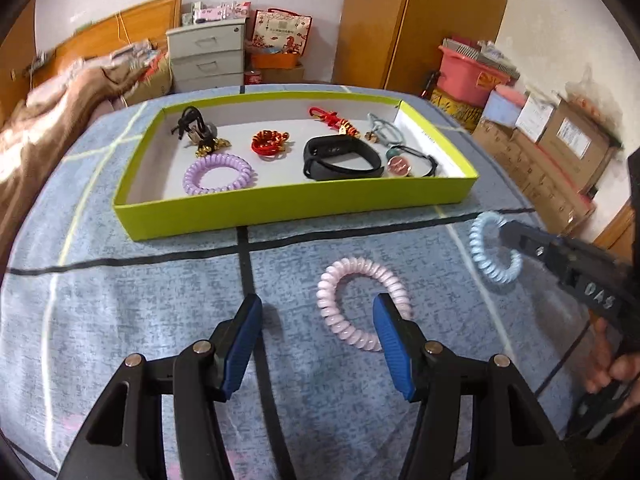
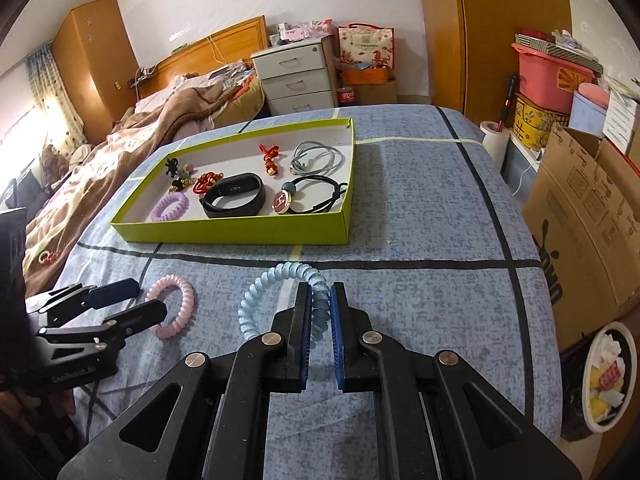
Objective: Organize jewelry
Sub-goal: 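Close right gripper on light-blue coil while left gripper grasps pink coil, then carry light-blue coil into box with right gripper while left carries pink coil in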
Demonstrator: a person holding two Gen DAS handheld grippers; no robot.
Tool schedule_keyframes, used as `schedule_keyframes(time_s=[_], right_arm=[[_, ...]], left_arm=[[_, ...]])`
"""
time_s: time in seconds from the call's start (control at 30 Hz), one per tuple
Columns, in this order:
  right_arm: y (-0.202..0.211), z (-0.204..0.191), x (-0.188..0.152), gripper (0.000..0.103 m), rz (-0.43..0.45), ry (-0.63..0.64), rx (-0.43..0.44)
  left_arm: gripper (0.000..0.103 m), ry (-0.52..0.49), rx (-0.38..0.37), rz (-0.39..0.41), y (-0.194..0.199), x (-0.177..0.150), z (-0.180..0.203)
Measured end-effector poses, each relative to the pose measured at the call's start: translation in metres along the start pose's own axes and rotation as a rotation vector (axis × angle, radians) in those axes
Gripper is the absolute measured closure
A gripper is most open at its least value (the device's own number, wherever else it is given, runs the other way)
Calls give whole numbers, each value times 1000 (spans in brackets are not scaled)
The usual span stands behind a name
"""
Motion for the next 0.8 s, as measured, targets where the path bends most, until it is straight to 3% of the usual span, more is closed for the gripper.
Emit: schedule_keyframes(time_s=[0.13,0.27,0.67,0.8], right_arm=[[0,0,0,93,3,1,-2],[1,1,0,93,4,0,-6],[2,0,-2,93,1,-7,-13],[2,0,-3,93,0,-10,-17]], left_arm=[[44,4,-5,2,0,-1,-1],[54,-25,40,9,-1,-2,0],[92,-21,12,14,0,-1,-3],[93,-20,-3,15,3,-1,-4]])
Point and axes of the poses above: each gripper's, at about its wrist camera, not at the fingertips, and y roughly against the way its jaws point, z to its right, x to its top, the point moved 3 cm from there along -y, roughly the way its jaws point, and after that the axes turned 3 degrees about x, right-handed, at the moved point
